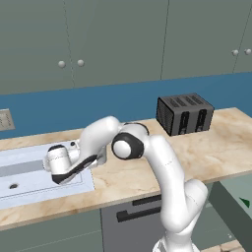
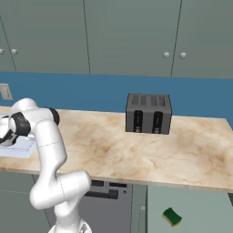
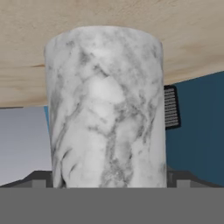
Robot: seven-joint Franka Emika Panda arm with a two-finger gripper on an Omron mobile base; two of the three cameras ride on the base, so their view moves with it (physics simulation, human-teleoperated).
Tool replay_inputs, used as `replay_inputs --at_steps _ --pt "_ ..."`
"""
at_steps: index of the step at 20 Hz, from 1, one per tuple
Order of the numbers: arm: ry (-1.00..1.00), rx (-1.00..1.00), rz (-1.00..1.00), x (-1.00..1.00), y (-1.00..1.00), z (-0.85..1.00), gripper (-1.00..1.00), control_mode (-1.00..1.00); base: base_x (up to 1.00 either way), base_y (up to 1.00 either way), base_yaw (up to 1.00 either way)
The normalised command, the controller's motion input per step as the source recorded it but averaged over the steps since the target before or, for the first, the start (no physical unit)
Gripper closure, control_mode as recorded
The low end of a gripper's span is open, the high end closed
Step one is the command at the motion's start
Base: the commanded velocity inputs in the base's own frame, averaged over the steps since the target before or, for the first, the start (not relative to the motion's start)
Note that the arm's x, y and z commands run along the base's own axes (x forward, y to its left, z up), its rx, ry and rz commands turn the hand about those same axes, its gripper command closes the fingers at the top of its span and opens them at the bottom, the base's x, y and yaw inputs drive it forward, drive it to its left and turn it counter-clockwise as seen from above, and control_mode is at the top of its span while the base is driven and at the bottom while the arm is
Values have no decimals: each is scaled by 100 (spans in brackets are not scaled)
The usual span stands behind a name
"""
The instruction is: Restock the sink supplies by placing the sponge and soap dispenser on the counter and next to the sink. Make sure the soap dispenser is upright.
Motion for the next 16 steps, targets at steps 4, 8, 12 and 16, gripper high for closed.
replay_inputs --at_steps 4,8,12,16 --pt "-2 11 2 5 0 -45 100 -100 0 0 0" --pt "0 9 3 8 0 -37 100 -100 0 0 0" --pt "0 2 1 0 3 -39 -100 -100 0 0 0" --pt "0 4 1 0 0 -17 -100 -100 0 0 0"
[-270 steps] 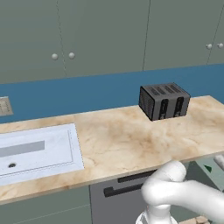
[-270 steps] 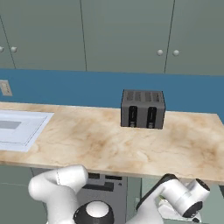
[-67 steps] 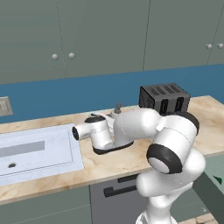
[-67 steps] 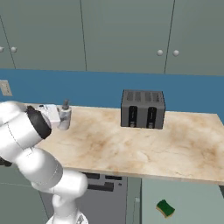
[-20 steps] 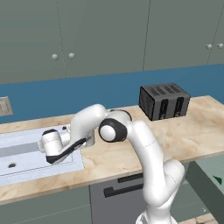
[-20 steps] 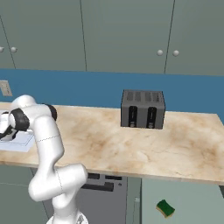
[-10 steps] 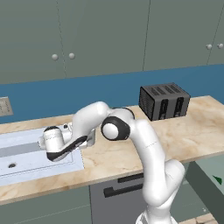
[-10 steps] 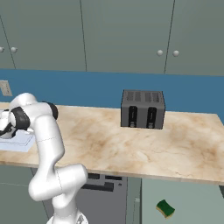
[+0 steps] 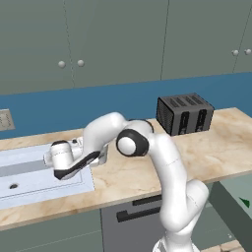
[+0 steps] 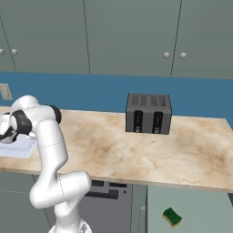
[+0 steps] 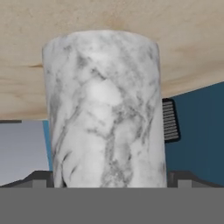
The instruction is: Restock the sink supplies by placing the sponge and soap dispenser on the counter and next to the sink. Make sure the soap dispenser is upright.
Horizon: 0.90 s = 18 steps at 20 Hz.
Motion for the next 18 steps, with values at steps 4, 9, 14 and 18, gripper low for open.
replay_inputs --at_steps 4,9,14,18 --pt "0 3 2 0 0 -6 -100 -100 0 0 0" --pt "0 2 3 4 0 0 -100 -100 0 0 0" --pt "0 3 2 16 5 0 -100 -100 0 0 0" --pt "0 1 0 17 19 0 -100 -100 0 0 0"
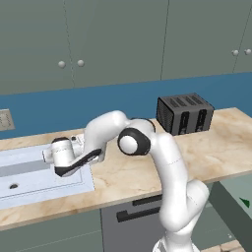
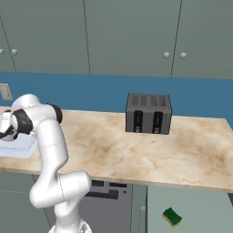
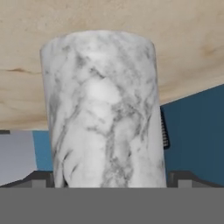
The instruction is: Restock the sink supplies by placing the sponge and soap dispenser on the counter and next to the sink. Make sure the soap dispenser is upright.
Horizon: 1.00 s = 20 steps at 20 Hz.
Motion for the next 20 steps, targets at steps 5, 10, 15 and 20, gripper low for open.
replay_inputs --at_steps 5,10,15,20 --pt "4 0 0 15 32 -11 -100 -100 0 0 0" --pt "6 0 2 11 35 -36 -100 -100 0 0 0" --pt "2 3 2 3 25 -39 -100 -100 0 0 0" --pt "-1 2 1 0 9 -2 -100 -100 0 0 0"
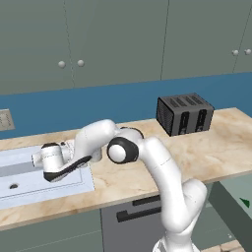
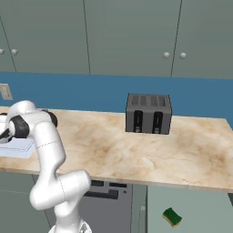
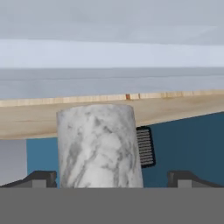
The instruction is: Restock the sink supplies by placing the sponge and soap dispenser on the counter and next to the sink. Make sure the soap dispenser is upright.
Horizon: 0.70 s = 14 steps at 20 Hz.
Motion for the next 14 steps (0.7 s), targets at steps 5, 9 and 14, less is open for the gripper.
replay_inputs --at_steps 5,9,14 --pt "-4 0 0 0 14 14 -100 -100 0 0 0" --pt "-2 0 0 0 45 27 -100 -100 0 0 0" --pt "-5 0 0 -22 39 38 -100 -100 0 0 0"
